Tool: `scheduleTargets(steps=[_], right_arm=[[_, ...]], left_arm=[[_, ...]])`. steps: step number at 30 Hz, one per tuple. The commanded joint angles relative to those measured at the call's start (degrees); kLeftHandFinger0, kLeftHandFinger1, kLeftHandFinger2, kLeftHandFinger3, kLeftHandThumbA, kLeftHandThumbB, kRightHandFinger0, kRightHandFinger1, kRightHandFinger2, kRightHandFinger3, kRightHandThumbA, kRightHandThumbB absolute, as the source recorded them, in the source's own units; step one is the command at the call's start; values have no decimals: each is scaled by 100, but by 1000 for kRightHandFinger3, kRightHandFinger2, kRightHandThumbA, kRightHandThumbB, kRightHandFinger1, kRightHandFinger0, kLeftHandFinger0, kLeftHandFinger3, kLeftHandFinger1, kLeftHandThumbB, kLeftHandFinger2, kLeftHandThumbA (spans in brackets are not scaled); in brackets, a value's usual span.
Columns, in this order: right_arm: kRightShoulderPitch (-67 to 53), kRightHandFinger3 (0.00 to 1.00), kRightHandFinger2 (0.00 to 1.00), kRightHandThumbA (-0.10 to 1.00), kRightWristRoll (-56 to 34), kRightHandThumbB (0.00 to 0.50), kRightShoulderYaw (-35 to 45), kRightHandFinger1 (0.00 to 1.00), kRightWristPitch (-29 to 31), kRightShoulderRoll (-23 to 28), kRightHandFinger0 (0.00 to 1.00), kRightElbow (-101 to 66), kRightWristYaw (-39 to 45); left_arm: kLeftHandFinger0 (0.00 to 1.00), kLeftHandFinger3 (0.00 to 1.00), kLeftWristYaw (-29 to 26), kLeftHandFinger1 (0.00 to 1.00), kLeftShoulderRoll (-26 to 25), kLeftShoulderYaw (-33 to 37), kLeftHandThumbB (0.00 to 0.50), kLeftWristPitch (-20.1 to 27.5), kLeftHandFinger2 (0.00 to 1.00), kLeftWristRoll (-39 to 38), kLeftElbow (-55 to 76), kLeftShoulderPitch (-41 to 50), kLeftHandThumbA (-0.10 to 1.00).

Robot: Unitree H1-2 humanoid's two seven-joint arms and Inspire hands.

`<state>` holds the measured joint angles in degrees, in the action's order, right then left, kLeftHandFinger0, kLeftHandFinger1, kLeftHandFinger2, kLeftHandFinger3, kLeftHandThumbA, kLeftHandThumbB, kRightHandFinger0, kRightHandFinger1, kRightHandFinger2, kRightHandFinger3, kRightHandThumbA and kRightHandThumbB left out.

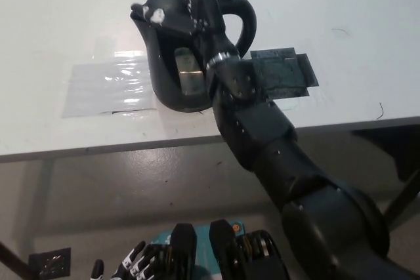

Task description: The robot uses its right hand to push down on the lid of a kettle kept in the middle of the desk to close it

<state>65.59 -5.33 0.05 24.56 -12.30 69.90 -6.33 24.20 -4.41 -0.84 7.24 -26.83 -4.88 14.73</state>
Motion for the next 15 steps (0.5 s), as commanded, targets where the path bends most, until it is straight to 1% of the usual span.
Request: scheduleTargets(steps=[1,3,4,5,6,8,9,11,12,13,14,15], right_arm=[[-1278,1000,1000,1000,294,278,-209,1000,-66,-7,1000,766,170],[-1257,1000,1000,1000,298,286,-234,1000,-34,13,1000,776,190],[-1235,1000,1000,1000,280,300,-227,1000,-39,31,1000,778,214],[-1224,1000,1000,1000,261,302,-219,1000,-23,30,1000,782,234],[-1212,1000,1000,1000,175,307,-150,1000,58,40,1000,718,294],[-1228,1000,1000,1000,104,278,-88,1000,218,36,1000,519,352],[-1294,1000,1000,1000,61,277,-58,1000,237,31,1000,233,457],[-1351,1000,1000,1000,101,334,-96,1000,237,9,1000,-205,503],[-1405,1000,1000,1000,94,341,-110,1000,237,-4,1000,-459,577],[-1518,1000,1000,1000,97,332,-195,1000,237,-23,1000,-1143,698],[-1548,1000,1000,1000,24,327,-189,1000,237,-62,1000,-1394,794],[-1662,1000,1000,1000,-73,348,-277,1000,237,-116,1000,-2036,918]], left_arm=[[1000,1000,-21,1000,37,-80,451,-68,1000,-184,311,51,1000],[1000,1000,-16,1000,55,-99,449,-60,1000,-206,303,47,1000],[1000,1000,-23,1000,60,-108,459,-72,1000,-209,310,55,1000],[1000,1000,-23,1000,54,-122,461,-72,1000,-202,314,64,1000],[1000,1000,-58,1000,55,-146,477,-107,1000,-202,317,73,1000],[1000,1000,-2,1000,32,-154,470,-69,1000,-213,302,82,1000],[1000,1000,-8,1000,31,-166,470,-54,1000,-206,310,100,1000],[1000,1000,3,1000,24,-193,464,-34,1000,-230,303,112,1000],[1000,1000,3,1000,22,-206,464,-36,1000,-237,315,127,1000],[1000,1000,28,1000,12,-211,462,-37,1000,-250,317,139,1000],[1000,1000,29,1000,13,-224,463,-31,1000,-259,317,150,1000],[1000,1000,18,1000,16,-239,465,-29,1000,-249,319,169,1000]])
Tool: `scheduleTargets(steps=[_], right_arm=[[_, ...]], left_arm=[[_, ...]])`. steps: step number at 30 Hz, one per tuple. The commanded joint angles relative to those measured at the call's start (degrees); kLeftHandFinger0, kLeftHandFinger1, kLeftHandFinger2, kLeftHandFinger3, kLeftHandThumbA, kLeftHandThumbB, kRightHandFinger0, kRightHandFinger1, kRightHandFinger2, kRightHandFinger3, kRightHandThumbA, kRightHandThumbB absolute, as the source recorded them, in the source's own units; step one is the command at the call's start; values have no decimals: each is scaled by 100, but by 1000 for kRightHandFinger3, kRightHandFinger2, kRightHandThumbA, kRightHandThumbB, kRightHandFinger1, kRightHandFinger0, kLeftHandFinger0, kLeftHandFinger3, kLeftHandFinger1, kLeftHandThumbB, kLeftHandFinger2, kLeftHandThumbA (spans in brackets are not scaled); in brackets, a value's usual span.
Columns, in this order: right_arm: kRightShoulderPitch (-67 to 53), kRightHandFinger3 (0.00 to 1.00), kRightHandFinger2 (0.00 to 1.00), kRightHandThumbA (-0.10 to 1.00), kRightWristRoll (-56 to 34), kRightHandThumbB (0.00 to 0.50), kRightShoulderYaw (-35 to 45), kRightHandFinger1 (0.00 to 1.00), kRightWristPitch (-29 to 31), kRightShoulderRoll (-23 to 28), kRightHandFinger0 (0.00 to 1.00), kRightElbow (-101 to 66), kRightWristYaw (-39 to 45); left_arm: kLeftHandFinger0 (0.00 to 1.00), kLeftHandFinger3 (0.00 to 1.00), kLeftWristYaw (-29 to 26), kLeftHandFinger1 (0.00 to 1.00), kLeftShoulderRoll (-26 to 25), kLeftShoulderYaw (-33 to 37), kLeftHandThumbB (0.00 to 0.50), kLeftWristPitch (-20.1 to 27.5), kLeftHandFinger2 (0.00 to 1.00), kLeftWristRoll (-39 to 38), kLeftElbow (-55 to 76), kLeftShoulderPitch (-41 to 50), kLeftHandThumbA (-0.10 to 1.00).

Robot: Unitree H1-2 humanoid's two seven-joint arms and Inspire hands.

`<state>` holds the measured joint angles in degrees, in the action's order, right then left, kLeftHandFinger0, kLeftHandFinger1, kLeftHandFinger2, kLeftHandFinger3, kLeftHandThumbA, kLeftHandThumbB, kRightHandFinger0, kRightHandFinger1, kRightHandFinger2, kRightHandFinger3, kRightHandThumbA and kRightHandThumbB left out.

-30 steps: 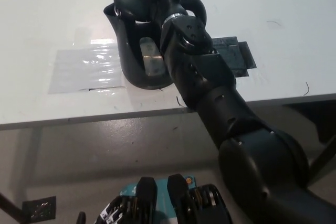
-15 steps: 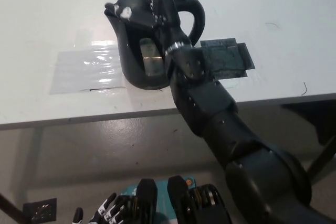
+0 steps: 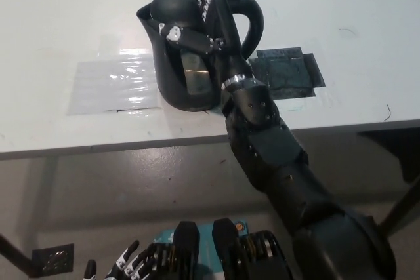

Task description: The robot uses its right hand to push down on the lid of a kettle kept in the middle of the desk to close it

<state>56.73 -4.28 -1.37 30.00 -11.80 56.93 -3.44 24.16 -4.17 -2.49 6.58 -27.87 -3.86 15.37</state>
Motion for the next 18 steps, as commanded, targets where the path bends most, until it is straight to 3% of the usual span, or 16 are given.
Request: scheduleTargets(steps=[1,2,4,7,9,16,18], right_arm=[[-807,1000,1000,1000,-187,349,-150,1000,-307,-172,1000,-837,646],[-1082,1000,1000,1000,-256,340,-584,1000,-722,-169,1000,-2781,913],[-1108,1000,1000,1000,-145,368,-895,1000,-1160,-128,1000,-4202,961],[-1071,1000,1000,1000,-118,468,-1128,1000,-2036,-84,1000,-5803,922],[-1029,1000,1000,1000,-137,464,-1200,1000,-2451,118,1000,-6933,958],[-1211,1000,1000,998,-582,406,-1136,1000,-3131,485,1000,-8376,872],[-1327,1000,1000,891,-957,420,-1036,1000,-3481,717,1000,-8965,726]], left_arm=[[1000,1000,24,1000,-4,-79,466,35,1000,-142,218,107,1000],[1000,1000,31,1000,-8,-82,480,73,1000,-106,197,109,1000],[1000,1000,42,1000,-15,-114,473,105,1000,-108,157,83,1000],[1000,1000,67,1000,-35,-168,471,119,1000,-175,106,66,1000],[1000,1000,34,1000,-35,-221,470,167,1000,-169,99,67,1000],[1000,1000,-52,1000,-103,-295,479,60,1000,-107,163,114,1000],[1000,1000,30,1000,-106,-314,477,77,1000,-202,129,102,1000]])
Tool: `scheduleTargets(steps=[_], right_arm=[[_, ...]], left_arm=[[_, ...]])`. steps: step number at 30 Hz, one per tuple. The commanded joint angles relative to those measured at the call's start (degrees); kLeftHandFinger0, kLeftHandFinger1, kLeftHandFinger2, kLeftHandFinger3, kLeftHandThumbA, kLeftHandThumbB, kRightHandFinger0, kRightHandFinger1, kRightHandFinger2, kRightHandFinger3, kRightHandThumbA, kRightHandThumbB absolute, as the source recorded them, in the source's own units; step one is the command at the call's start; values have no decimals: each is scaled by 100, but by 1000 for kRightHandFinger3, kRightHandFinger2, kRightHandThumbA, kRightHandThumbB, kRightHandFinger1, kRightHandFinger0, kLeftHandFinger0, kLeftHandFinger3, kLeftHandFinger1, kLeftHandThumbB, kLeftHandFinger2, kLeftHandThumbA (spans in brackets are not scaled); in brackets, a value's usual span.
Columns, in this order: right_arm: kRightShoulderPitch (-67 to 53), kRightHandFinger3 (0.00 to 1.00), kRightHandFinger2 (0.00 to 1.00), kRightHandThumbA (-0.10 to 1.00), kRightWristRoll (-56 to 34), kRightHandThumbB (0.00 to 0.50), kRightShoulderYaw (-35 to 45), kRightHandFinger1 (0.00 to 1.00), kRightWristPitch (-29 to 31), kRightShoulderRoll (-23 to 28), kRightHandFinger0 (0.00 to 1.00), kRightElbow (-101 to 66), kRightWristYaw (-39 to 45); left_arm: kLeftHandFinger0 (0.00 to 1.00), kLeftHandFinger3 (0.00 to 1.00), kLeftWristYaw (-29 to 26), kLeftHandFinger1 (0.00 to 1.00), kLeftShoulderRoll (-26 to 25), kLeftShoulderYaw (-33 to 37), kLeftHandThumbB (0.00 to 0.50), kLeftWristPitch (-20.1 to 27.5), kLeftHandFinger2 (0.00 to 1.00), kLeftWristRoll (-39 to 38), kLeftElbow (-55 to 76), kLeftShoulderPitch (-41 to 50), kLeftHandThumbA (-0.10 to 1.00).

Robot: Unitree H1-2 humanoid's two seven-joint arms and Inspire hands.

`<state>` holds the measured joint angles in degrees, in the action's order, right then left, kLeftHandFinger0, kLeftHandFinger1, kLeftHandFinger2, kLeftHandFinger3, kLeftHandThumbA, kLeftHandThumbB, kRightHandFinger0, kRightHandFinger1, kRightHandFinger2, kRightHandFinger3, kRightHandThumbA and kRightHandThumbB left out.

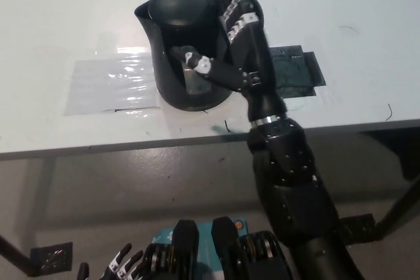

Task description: The robot uses its right hand to push down on the lid of a kettle kept in the middle of the desk to close it

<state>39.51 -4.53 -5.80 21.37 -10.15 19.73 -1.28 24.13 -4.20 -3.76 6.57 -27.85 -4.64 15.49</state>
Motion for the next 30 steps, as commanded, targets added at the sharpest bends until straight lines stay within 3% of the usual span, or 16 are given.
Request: scheduleTargets(steps=[1,6,8,12,13,15,18,19,22,23,25,26,30], right_arm=[[354,1000,1000,832,-1070,425,-566,1000,-2782,637,1000,-5428,453],[139,1000,1000,695,-1404,446,-349,1000,-2890,1127,1000,-6018,343],[-74,1000,1000,677,-1533,486,-201,1000,-2720,1433,1000,-6253,309],[-686,1000,1000,641,-1812,463,53,1000,-2669,2109,1000,-6764,192],[-1148,1000,1000,622,-2043,491,227,1000,-2639,2443,1000,-6988,71],[-1373,1000,1000,588,-2172,500,250,1000,-2552,2622,1000,-7026,56],[-2584,1000,1000,543,-2559,469,525,1000,-2127,3191,1000,-6947,114],[-2698,1000,1000,540,-2579,453,545,1000,-2033,3230,1000,-6879,146],[-3317,1000,1000,539,-2587,467,702,1000,-1615,3341,1000,-6508,258],[-3876,1000,1000,550,-2795,471,818,1000,-1187,3461,1000,-6111,493],[-3930,1000,1000,553,-2791,470,807,1000,-1106,3489,1000,-5981,537],[-4282,1000,1000,569,-2787,468,884,1000,-761,3487,1000,-5561,726],[-4525,1000,1000,649,-2667,500,926,1000,-578,3429,1000,-5040,844]], left_arm=[[1000,1000,48,1000,-112,-202,473,64,1000,-240,207,78,1000],[1000,1000,88,1000,-179,-256,475,-5,1000,-334,204,-13,1000],[1000,1000,83,1000,-169,-259,465,32,1000,-317,194,-54,1000],[1000,1000,48,1000,-169,-317,466,59,1000,-341,225,-70,1000],[1000,1000,63,1000,-192,-320,473,65,1000,-339,236,-69,1000],[1000,1000,31,1000,-224,-404,470,110,1000,-364,280,-53,1000],[1000,1000,-46,1000,-251,-498,476,71,1000,-408,339,-87,1000],[1000,1000,-60,1000,-266,-521,482,65,1000,-414,345,-106,1000],[1000,1000,-75,1000,-330,-634,483,35,1000,-492,338,-212,1000],[1000,1000,-89,1000,-327,-669,461,69,1000,-457,322,-260,1000],[1000,1000,-89,1000,-314,-721,460,73,1000,-455,298,-305,1000],[1000,1000,-112,1000,-284,-756,456,65,1000,-452,297,-331,1000],[1000,1000,-90,1000,-235,-828,463,71,1000,-443,219,-400,1000]])
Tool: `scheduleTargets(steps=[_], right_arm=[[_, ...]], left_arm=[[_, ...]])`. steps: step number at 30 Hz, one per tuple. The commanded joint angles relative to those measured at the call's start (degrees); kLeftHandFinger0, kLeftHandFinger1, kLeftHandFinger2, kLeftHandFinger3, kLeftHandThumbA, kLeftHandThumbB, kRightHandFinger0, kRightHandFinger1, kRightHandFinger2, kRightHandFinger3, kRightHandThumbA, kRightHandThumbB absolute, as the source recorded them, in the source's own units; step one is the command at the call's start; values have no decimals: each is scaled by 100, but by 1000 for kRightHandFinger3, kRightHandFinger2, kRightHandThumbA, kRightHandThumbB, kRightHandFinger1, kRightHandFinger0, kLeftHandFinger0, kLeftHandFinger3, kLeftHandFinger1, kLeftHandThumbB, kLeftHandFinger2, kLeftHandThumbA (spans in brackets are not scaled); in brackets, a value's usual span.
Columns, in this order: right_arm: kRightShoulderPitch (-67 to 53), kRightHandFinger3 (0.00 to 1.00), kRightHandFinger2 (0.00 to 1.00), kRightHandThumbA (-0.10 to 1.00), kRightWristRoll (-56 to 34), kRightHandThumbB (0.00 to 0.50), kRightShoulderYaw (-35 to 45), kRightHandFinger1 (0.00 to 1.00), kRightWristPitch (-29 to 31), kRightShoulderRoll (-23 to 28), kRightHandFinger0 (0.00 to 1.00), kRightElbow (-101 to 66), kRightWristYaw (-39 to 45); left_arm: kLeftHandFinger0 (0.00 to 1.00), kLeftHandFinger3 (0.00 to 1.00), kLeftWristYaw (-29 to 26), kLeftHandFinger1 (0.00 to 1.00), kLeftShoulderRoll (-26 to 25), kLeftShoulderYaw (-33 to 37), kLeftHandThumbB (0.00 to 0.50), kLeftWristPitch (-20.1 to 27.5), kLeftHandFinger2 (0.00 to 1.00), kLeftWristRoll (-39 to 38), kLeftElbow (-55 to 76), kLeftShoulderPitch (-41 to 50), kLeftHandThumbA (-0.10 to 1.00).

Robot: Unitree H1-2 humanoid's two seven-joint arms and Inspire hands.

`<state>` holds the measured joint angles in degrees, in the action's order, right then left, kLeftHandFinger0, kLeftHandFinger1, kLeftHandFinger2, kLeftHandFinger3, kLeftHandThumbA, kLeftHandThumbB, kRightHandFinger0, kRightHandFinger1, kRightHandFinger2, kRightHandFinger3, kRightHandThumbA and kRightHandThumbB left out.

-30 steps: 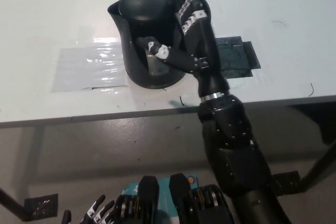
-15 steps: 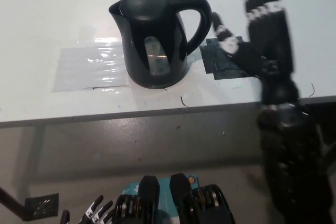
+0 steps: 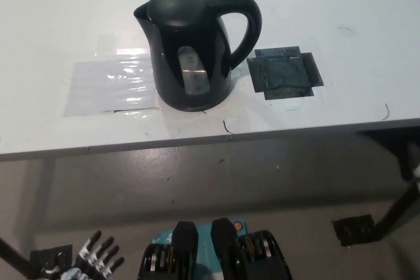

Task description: The robot uses its right hand to push down on the lid of a kettle kept in the middle of the desk to close it

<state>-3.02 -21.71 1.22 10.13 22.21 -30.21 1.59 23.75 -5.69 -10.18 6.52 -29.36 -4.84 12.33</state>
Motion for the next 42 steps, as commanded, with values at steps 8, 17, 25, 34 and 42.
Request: scheduleTargets(steps=[8,17,25,34,42], right_arm=[[-231,1000,1000,771,-137,500,492,1000,1187,-391,1000,1838,608],[724,1000,1000,698,293,441,575,1000,1414,-431,1000,4688,727],[1015,1000,1000,647,245,388,572,1000,807,-361,1000,4962,839],[1053,1000,1000,630,236,287,609,1000,468,-449,1000,4933,819],[985,1000,1000,661,335,292,679,1000,410,-506,1000,4756,753]], left_arm=[[1000,1000,46,1000,10,-250,451,152,1000,-291,107,-156,1000],[1000,1000,21,1000,78,-285,462,187,1000,-327,33,-341,1000],[1000,1000,16,1000,156,-314,453,249,1000,-312,-10,-373,1000],[1000,1000,33,1000,152,-312,439,280,1000,-276,-7,-379,1000],[1000,1000,27,1000,102,-295,453,248,1000,-242,6,-441,1000]])
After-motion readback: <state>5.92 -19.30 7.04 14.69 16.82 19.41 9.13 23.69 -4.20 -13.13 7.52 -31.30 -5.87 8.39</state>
